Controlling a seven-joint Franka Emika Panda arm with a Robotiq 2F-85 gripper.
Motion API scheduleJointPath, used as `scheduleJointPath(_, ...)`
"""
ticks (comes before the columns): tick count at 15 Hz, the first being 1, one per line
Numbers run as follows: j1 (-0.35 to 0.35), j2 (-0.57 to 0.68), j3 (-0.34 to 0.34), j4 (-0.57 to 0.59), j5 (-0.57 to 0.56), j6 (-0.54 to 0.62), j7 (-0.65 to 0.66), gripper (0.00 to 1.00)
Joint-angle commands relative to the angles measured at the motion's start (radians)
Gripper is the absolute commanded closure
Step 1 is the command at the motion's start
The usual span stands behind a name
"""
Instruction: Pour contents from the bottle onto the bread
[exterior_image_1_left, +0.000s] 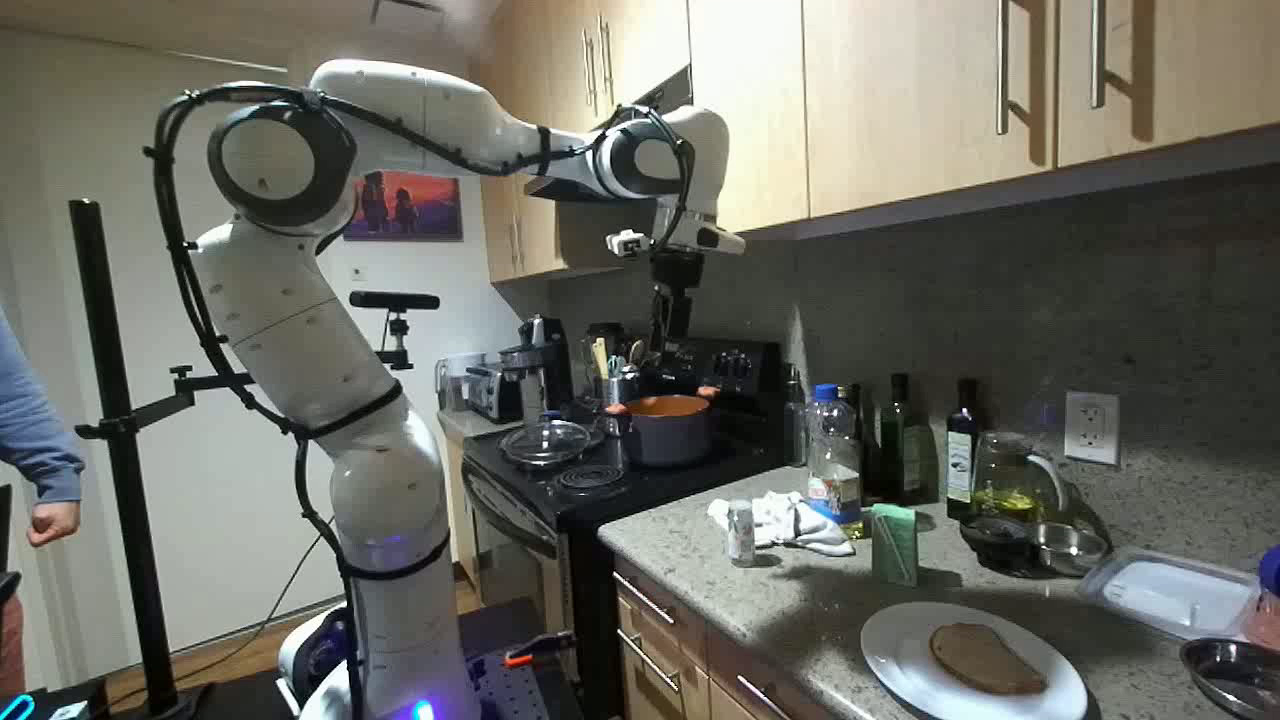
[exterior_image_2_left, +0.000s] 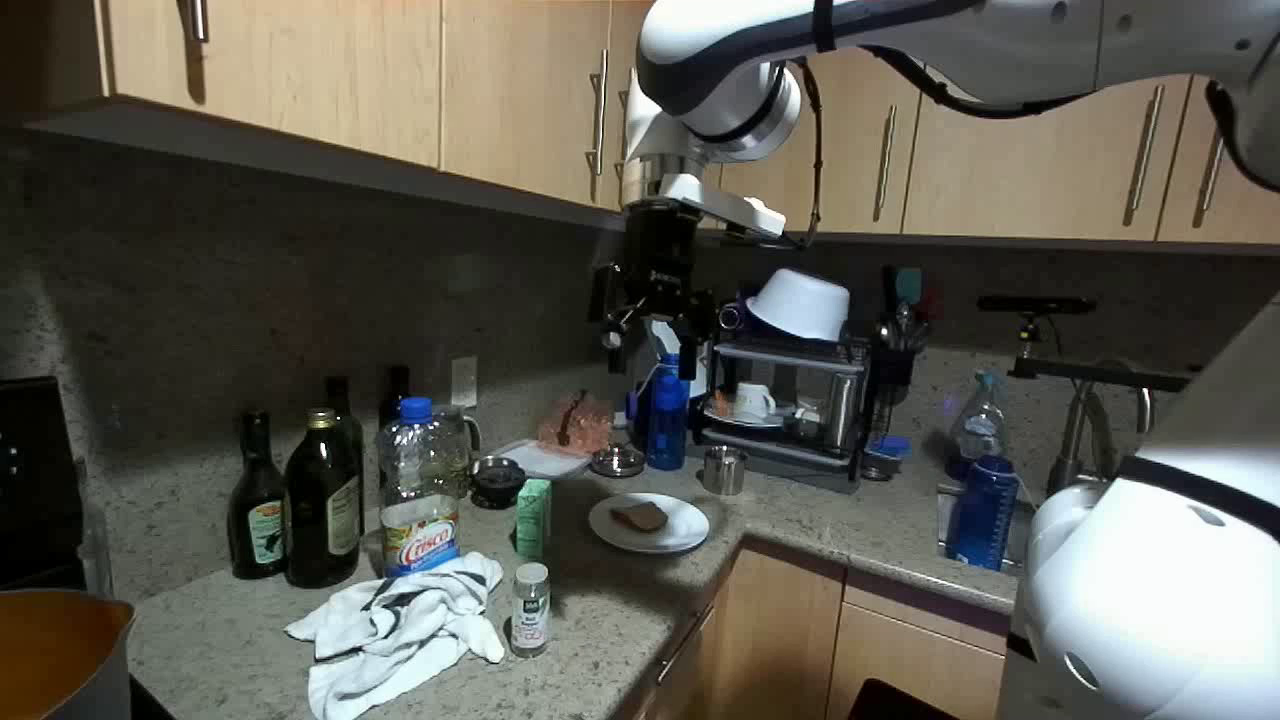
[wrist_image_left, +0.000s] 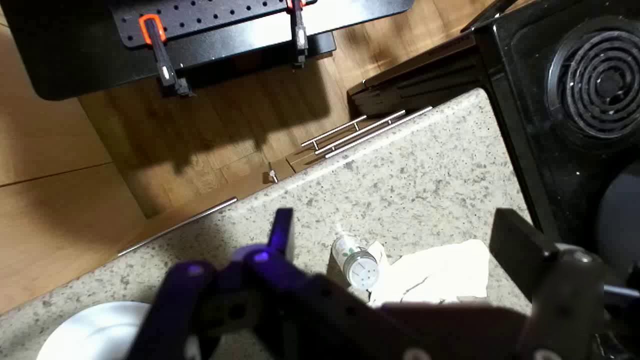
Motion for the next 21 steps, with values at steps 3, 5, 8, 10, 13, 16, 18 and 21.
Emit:
scheduleJointPath(3, -0.014, 0.005, 0.020, 0.013, -0.002, -0.003, -0.003, 0.00)
scheduleJointPath(5, -0.004, 0.017, 0.025, 0.026, 0.006, -0.016, -0.020, 0.00)
scheduleJointPath(8, 0.027, 0.054, 0.032, 0.045, 0.039, -0.058, -0.078, 0.00)
scheduleJointPath(10, 0.046, 0.084, 0.043, 0.060, 0.052, -0.084, -0.112, 0.00)
scheduleJointPath(13, 0.054, 0.115, 0.062, 0.080, 0.028, -0.114, -0.121, 0.00)
scheduleJointPath(16, 0.048, 0.091, 0.063, 0.036, 0.036, -0.066, -0.108, 0.00)
scheduleJointPath(18, 0.047, 0.090, 0.063, 0.035, 0.036, -0.066, -0.108, 0.00)
scheduleJointPath(21, 0.051, 0.157, 0.064, 0.060, 0.049, -0.040, -0.120, 0.00)
